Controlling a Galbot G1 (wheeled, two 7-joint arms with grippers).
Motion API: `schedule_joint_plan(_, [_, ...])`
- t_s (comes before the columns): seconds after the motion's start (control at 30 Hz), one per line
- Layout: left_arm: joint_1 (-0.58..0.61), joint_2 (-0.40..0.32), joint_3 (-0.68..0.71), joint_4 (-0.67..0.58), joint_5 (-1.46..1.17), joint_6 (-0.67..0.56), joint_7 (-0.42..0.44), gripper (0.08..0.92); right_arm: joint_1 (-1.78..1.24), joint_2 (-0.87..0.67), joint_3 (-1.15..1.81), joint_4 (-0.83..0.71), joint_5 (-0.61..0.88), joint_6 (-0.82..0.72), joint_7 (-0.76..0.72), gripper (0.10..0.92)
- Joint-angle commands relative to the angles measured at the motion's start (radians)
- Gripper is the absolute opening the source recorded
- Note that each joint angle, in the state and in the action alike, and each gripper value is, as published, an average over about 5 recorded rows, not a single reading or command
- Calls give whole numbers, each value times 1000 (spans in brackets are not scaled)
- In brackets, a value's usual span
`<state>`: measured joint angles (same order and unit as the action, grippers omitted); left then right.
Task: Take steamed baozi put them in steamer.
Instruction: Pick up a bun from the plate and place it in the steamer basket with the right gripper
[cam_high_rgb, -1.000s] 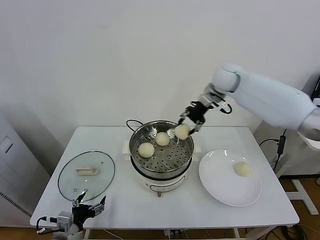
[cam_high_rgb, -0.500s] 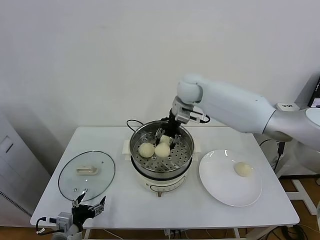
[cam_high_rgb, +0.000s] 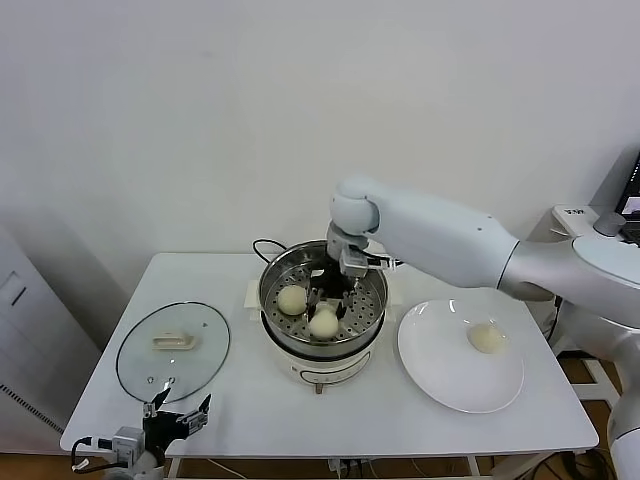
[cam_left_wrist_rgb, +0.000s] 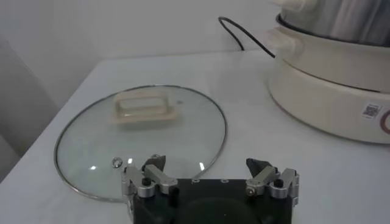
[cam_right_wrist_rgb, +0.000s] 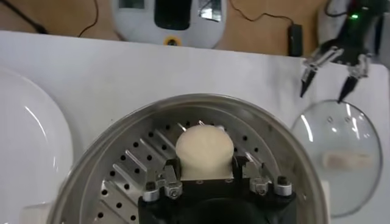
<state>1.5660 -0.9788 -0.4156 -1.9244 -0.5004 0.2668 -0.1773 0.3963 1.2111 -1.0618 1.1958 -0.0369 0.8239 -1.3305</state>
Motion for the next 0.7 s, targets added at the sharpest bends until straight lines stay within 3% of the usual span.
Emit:
schedule_joint_plan(0.03, [1, -1, 0, 5, 2, -2, 1, 823, -68, 17, 23, 1, -104, 49, -7, 521])
schedule_joint_plan(0.27, [2, 0, -1, 5, 2, -3, 1, 823, -77, 18, 33, 0, -123, 49, -5, 562])
schedule_joint_plan(0.53, [6, -1, -1, 8, 3, -6, 1, 823, -36, 3, 110, -33, -124, 49, 8, 777])
schedule_joint_plan(0.7, [3, -1, -5, 3, 2, -5, 1, 823, 59, -79, 130, -113, -19, -21, 34, 820])
